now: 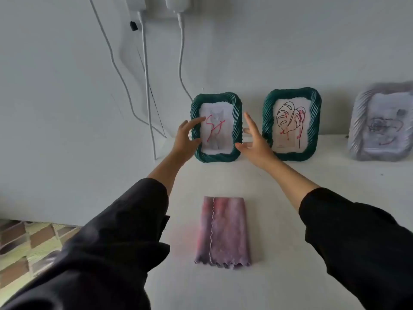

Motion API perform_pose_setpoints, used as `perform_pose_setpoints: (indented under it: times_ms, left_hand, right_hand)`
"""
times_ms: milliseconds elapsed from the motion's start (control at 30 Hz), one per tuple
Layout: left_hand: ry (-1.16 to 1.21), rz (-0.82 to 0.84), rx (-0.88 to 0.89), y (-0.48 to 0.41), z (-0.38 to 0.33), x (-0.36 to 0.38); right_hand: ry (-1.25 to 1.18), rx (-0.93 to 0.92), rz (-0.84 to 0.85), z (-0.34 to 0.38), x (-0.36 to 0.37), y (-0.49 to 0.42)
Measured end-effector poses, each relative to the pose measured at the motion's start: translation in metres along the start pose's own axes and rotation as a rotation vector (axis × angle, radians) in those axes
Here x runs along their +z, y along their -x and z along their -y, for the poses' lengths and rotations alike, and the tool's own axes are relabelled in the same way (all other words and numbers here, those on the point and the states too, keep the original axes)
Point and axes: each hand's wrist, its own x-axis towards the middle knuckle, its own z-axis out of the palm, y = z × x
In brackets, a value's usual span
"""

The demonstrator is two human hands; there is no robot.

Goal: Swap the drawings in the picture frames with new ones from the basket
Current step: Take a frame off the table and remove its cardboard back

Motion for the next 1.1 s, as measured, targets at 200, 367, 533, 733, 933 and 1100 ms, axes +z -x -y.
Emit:
perform_pose_setpoints:
  times_ms: [200,367,533,733,933,1100]
  left_hand:
    - [0.145,-0.097,-0.037,-0.008,0.003,-0.001]
    - [0.196,-0.122,-0.112,-0.011,0.001,-0.006]
    - [0.199,-0.149,-0.122,-0.009,-0.007,-0.009]
    - [0.267,-0.248,-0.043,0.000,-0.028,-0.011]
    - [0.361,-0.453,0.079,0.015,-0.071,0.002]
    - [0.440,-0.475,0.155,0.036,-0.112,0.031]
  right_hand:
    - [0.090,-0.007,-0.016,0.000,0.004,-0.016]
    - [0.114,0.028,-0.040,-0.006,0.007,-0.022]
    - [0.131,0.019,-0.046,0.000,0.005,-0.019]
    - [0.090,-0.009,-0.067,0.019,-0.006,-0.006]
    - [0.002,-0.054,-0.104,0.043,-0.031,0.022]
    - [-0.045,-0.086,-0.161,0.048,-0.074,0.055]
